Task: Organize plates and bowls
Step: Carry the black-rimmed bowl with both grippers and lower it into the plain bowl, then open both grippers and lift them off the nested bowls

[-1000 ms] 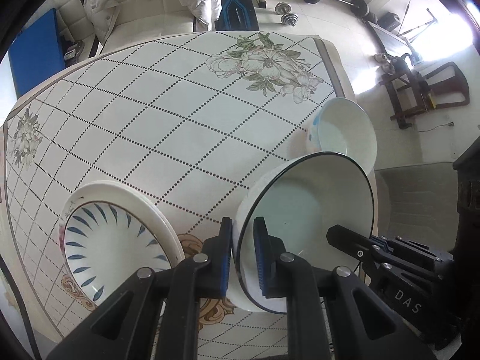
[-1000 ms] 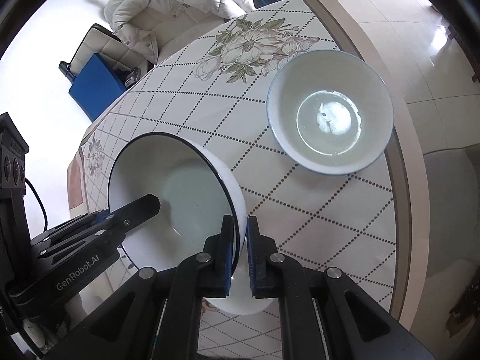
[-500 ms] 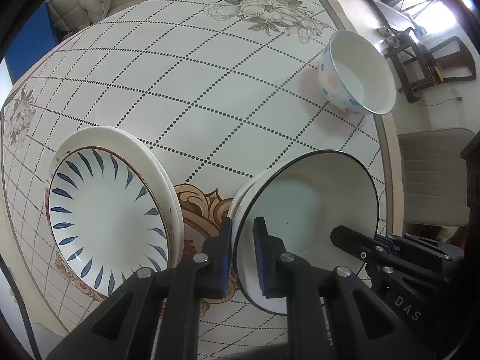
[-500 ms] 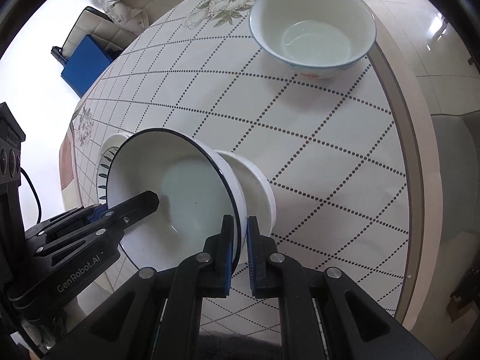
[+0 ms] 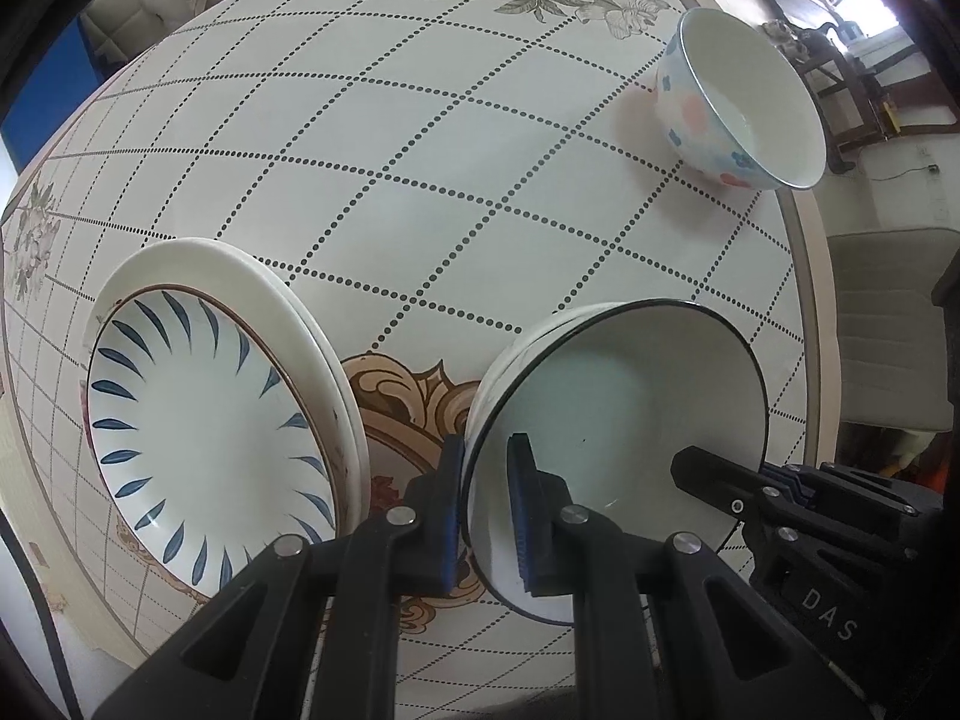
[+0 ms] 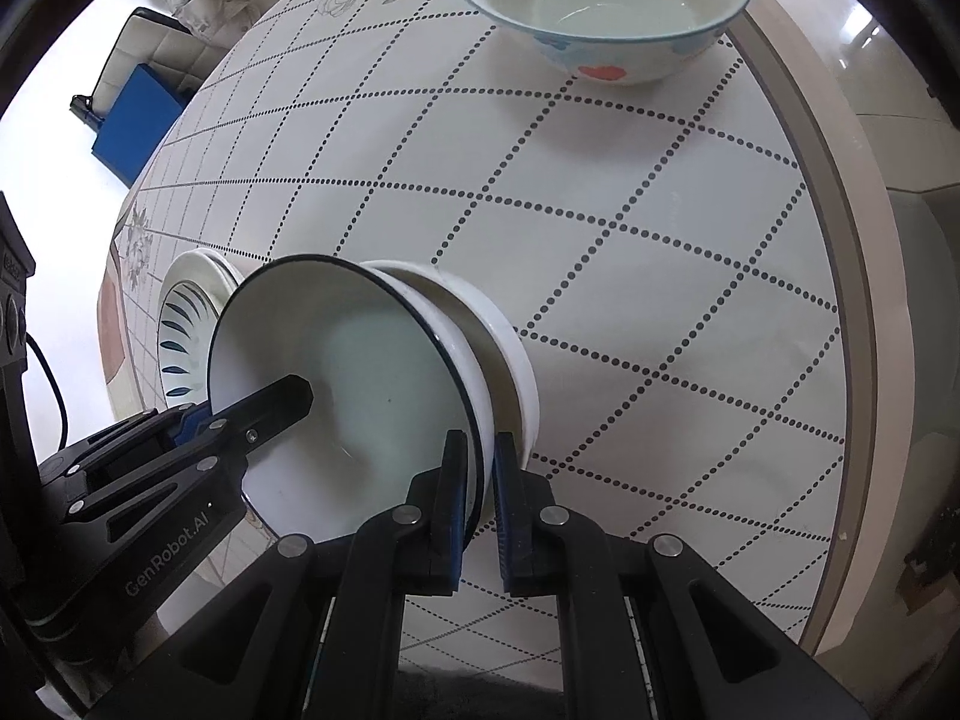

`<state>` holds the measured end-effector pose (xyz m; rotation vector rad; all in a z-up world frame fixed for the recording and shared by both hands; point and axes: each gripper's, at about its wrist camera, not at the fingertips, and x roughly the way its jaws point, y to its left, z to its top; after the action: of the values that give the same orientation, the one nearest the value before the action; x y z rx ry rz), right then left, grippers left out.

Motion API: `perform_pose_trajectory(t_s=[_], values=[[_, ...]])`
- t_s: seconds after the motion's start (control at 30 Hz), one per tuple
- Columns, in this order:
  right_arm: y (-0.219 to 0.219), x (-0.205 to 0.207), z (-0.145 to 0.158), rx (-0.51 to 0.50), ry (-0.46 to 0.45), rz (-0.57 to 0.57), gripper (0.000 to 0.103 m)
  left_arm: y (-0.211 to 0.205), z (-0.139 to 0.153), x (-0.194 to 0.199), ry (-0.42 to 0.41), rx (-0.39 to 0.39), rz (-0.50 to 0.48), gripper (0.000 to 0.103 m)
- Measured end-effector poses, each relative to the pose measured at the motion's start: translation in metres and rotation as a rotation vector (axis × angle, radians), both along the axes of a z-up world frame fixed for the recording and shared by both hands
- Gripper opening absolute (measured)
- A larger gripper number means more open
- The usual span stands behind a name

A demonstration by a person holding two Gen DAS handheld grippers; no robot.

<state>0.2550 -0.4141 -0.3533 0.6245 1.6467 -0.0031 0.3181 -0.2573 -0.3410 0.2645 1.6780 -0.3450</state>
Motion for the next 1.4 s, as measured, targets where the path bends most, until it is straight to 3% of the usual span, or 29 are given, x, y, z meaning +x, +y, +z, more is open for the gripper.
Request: perform_pose_trajectory(t_s=[0.17, 0.63, 1.4], values=[[-0.004, 0.000, 0.002, 0.023, 0.005, -0.023, 0.012, 0.002, -0.001, -0.002, 0.001, 0.000, 0.007, 0.012], [0.001, -0.001, 0.013, -0.056, 0.041, 0.004, 0.013, 0.004, 0.007, -0.010, -0.027, 0.002, 0.001, 0.012], [-0.007, -0.012, 0.008, 0.004, 0.041, -0.059, 0.009, 0.008, 0.015, -0.014, -0.028, -0.009, 0.036, 0.012]])
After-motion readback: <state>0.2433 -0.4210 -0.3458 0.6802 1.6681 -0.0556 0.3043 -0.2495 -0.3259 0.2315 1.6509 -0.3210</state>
